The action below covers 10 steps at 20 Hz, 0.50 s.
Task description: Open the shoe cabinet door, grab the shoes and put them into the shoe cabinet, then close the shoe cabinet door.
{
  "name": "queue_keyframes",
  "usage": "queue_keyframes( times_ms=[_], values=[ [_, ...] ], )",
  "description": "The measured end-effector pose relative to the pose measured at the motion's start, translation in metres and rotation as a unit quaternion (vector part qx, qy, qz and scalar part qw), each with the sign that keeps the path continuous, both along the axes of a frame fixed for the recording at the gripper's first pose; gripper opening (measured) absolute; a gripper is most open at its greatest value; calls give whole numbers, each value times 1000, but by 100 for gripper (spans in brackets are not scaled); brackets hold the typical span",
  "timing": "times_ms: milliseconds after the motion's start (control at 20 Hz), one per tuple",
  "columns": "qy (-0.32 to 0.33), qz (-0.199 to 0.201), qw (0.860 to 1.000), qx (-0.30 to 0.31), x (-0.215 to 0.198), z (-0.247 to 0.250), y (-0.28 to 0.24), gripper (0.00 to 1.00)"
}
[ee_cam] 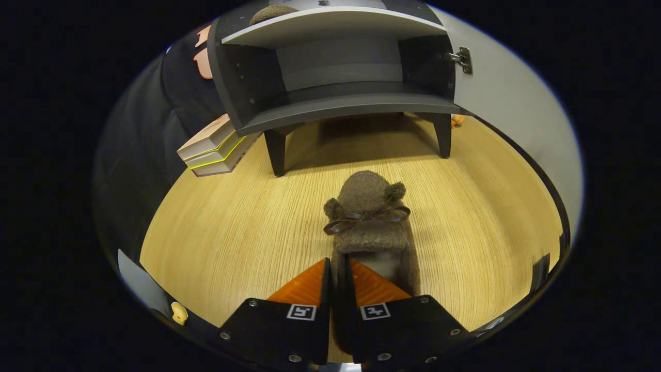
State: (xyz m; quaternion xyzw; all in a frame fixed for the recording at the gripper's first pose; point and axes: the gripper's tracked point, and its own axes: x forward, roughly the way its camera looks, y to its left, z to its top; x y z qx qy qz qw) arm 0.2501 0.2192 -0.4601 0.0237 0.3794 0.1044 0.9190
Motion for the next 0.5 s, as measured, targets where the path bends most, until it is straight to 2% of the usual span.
queue_keyframes(
  times_ms=[150,300,500],
  values=[
    [-12,-1,1000,-11,14,-7,1,16],
    [-19,0,1000,-7,14,-6,-1,7],
    [-26,-4,999,-20,9,12,-14,6]
  ],
)
